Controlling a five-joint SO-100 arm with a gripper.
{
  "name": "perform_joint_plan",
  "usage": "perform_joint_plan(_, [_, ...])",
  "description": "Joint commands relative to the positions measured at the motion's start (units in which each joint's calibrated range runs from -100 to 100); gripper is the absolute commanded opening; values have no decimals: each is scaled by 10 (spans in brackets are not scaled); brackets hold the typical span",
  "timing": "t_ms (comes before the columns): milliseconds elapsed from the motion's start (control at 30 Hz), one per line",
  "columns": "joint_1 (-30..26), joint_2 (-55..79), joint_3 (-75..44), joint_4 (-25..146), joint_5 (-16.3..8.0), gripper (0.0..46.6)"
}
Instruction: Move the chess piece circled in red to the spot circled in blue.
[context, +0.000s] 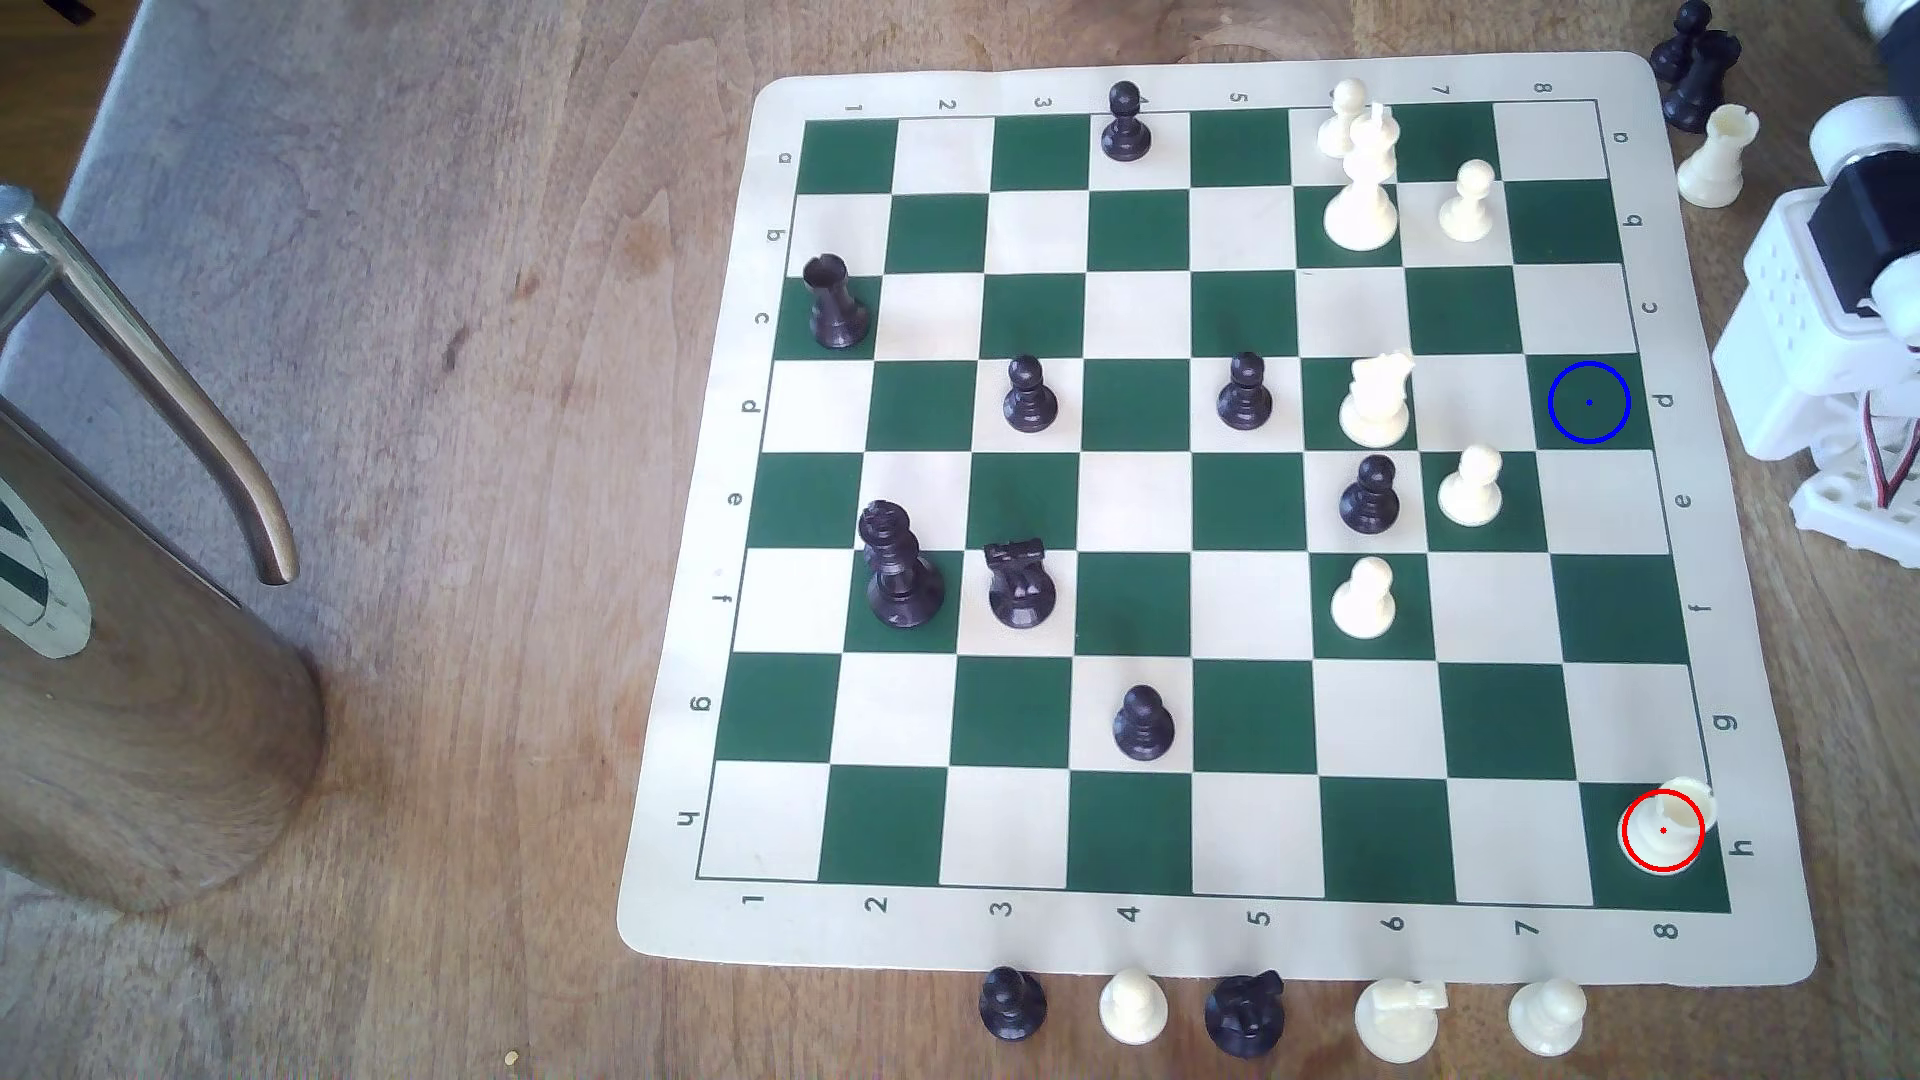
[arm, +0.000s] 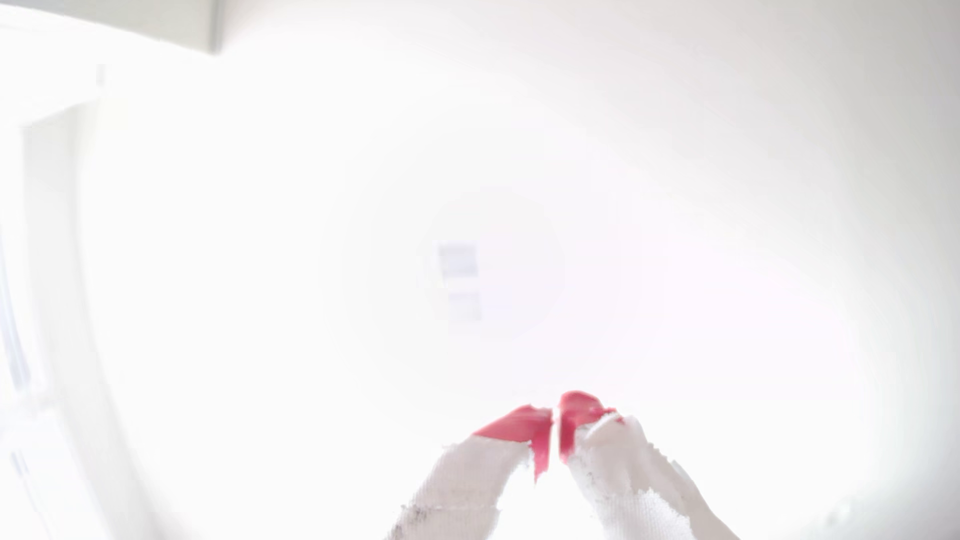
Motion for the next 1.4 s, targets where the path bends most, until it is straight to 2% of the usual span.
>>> perform_joint_plan(0, [27,-1,-127,304,-28,2])
perform_joint_plan(167, [67,-1,-211,562,-28,2])
perform_joint_plan(233, [68,-1,-253,702,-28,36])
perform_joint_plan(333, [36,0,-298,868,-25,42])
perform_joint_plan(400, [2,0,-304,923,-13,5])
perform_joint_plan(467, [-15,5,-320,998,-6,2])
perform_joint_plan(600, [-77,14,-357,1129,-6,2])
perform_joint_plan(633, [-110,23,-366,1187,-11,2])
perform_joint_plan(733, [-147,49,-371,1267,-26,2])
perform_joint_plan(833, [-189,91,-376,1318,-63,3])
perform_joint_plan(900, [-210,119,-379,1333,-80,3])
perform_joint_plan(1033, [-279,211,-439,1387,-123,3])
perform_joint_plan(1067, [-318,266,-486,1428,-149,3])
perform_joint_plan(1100, [-334,293,-508,1447,-162,3])
perform_joint_plan(1167, [-353,338,-540,1477,-181,3])
perform_joint_plan(1200, [-361,372,-560,1492,-201,13])
perform_joint_plan(1267, [-364,399,-572,1502,-215,15])
perform_joint_plan(1367, [-367,462,-597,1527,-249,60])
